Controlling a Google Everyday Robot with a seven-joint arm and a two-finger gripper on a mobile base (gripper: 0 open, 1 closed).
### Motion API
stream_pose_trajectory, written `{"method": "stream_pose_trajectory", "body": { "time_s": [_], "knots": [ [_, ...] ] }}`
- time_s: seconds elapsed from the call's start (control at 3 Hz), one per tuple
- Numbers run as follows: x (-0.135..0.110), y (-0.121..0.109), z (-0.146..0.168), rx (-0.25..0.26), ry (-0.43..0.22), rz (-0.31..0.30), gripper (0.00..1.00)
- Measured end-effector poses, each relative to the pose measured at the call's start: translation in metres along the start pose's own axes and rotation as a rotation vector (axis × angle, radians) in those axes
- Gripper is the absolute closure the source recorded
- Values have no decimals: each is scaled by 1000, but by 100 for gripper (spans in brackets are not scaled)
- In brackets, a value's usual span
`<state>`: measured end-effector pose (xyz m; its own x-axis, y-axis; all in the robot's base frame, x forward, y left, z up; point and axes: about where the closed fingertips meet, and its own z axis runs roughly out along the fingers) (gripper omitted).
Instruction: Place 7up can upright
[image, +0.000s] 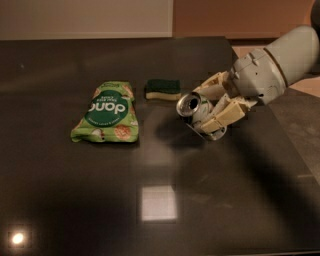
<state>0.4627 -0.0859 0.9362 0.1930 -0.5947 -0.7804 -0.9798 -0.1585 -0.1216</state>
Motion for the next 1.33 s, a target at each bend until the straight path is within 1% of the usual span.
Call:
{"method": "stream_pose_trajectory", "body": {
  "time_s": [0.33, 0.67, 1.0, 1.33],
  "knots": [
    [-12, 0, 5, 36, -233, 101, 100],
    [-9, 2, 10, 62, -410, 178, 83],
    [1, 0, 15, 77, -531, 230, 60],
    [13, -3, 20, 90, -598, 261, 36]
  ]
}}
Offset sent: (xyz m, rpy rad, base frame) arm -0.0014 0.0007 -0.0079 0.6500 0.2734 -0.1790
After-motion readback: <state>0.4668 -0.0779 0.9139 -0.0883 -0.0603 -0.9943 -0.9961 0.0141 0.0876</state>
